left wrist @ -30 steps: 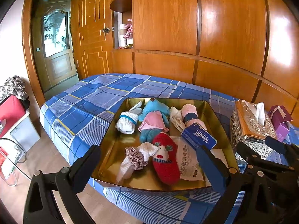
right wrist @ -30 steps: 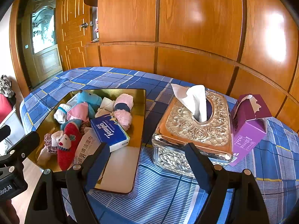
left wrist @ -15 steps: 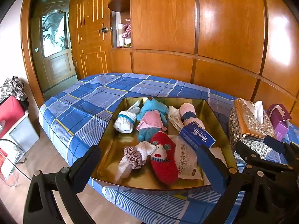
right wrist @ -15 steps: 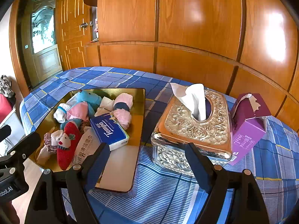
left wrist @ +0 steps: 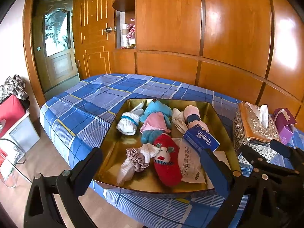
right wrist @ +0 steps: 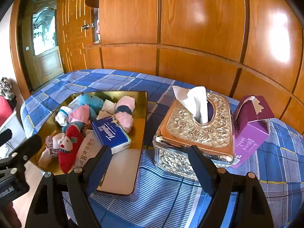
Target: Organize soft objects
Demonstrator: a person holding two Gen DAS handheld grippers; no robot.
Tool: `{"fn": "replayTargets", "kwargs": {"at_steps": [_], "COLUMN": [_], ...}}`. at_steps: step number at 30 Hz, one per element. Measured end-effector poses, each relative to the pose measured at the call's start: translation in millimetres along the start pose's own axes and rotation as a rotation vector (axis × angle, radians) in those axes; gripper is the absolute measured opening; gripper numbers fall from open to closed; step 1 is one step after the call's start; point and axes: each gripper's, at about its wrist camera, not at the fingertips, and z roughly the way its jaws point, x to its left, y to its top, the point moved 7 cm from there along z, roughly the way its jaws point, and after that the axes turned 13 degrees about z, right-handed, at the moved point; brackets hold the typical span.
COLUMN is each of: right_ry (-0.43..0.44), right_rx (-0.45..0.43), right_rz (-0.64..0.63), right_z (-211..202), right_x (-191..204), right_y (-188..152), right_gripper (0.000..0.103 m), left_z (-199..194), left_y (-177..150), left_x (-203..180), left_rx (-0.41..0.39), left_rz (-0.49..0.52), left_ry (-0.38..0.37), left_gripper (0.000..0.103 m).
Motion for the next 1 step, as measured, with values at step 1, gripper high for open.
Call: {"fn": "replayTargets", "kwargs": {"at_steps": [1], "right_ry": [0.009], "right_rx": [-0.011], "right_rz": [0.001], "right_z": [-4.1], "right_x": [-0.9], "right_y": [1.6], "right_gripper": [0.084], "left_z": [0.9], "left_y": [0.0], "left_x": [0.1], "left_rx": [0.002], "left_rz": [-0.002], "left_ry": [-0.006], "left_gripper": [0.103]}}
